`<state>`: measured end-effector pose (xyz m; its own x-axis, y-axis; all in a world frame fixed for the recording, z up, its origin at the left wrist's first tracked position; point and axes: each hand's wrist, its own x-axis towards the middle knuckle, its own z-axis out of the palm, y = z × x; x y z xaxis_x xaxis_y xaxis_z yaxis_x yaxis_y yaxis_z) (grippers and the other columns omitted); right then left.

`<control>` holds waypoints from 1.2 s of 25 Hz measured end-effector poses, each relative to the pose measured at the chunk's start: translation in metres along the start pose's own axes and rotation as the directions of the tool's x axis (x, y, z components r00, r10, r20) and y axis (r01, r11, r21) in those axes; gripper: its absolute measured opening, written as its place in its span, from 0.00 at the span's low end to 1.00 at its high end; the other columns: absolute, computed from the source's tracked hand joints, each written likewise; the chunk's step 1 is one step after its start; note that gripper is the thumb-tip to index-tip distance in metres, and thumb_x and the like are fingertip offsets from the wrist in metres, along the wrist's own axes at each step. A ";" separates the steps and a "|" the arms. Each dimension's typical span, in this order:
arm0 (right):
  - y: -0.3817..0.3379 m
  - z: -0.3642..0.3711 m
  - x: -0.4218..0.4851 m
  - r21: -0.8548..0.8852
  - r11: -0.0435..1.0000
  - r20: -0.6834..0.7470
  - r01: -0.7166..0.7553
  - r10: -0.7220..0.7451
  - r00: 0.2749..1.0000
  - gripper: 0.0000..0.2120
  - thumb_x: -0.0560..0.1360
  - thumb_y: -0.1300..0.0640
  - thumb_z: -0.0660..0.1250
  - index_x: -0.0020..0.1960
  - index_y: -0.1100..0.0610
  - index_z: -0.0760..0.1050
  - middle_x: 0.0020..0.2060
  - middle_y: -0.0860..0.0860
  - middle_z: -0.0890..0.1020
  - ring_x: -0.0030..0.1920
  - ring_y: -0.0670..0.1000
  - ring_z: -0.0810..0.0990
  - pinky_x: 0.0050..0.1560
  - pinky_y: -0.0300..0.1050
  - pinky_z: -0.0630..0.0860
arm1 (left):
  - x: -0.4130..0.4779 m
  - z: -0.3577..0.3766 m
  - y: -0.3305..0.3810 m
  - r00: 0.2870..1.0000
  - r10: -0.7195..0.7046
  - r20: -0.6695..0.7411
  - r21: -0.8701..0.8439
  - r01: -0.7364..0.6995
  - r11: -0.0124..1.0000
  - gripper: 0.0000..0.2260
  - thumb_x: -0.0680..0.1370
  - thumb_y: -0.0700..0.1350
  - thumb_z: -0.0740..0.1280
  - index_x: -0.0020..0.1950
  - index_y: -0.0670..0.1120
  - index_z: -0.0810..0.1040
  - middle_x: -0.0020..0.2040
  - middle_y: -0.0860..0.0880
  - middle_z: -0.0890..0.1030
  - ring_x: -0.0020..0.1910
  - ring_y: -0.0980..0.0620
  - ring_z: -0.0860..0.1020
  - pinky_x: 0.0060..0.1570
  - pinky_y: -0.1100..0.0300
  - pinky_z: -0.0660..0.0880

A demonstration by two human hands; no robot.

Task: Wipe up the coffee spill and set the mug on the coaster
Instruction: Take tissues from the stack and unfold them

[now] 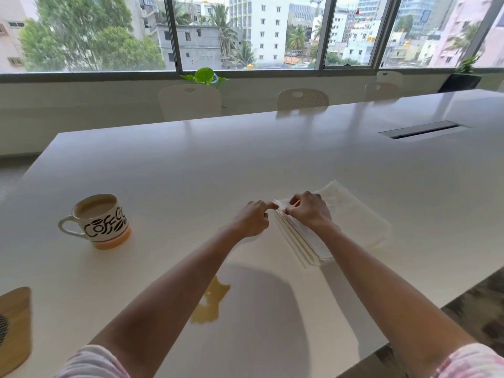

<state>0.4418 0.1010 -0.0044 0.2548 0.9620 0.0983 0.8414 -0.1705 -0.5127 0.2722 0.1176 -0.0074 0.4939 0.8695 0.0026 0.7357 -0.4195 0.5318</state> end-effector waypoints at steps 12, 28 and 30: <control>-0.001 -0.006 0.007 -0.123 0.983 0.128 0.139 -0.123 0.984 0.12 0.68 0.48 0.71 0.48 0.52 0.84 0.44 0.51 0.86 0.46 0.54 0.83 0.46 0.46 0.79 | 0.016 0.019 -0.001 0.999 -0.042 0.014 0.117 0.040 0.992 0.26 0.72 0.30 0.56 0.64 0.48 0.80 0.69 0.47 0.76 0.68 0.45 0.72 0.67 0.51 0.69; 0.002 -0.007 0.012 -0.135 0.980 0.157 0.145 -0.124 0.980 0.18 0.67 0.42 0.70 0.40 0.57 0.84 0.35 0.55 0.85 0.39 0.55 0.82 0.36 0.43 0.75 | 0.020 0.021 0.005 0.996 -0.082 -0.045 0.094 0.086 0.992 0.23 0.77 0.35 0.58 0.63 0.55 0.80 0.64 0.45 0.76 0.63 0.44 0.75 0.63 0.50 0.72; 0.002 -0.007 0.011 -0.137 0.980 0.167 0.143 -0.120 0.979 0.16 0.66 0.44 0.70 0.38 0.57 0.84 0.33 0.55 0.84 0.38 0.55 0.82 0.35 0.43 0.74 | 0.020 0.021 0.005 0.996 -0.083 -0.043 0.100 0.087 0.991 0.22 0.77 0.35 0.57 0.63 0.55 0.80 0.63 0.45 0.75 0.64 0.44 0.75 0.63 0.51 0.72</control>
<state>0.4501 0.1097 0.0018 0.0690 0.9975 0.0152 0.9267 -0.0585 -0.3713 0.2957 0.1277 -0.0223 0.4108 0.9117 -0.0052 0.8184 -0.3662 0.4429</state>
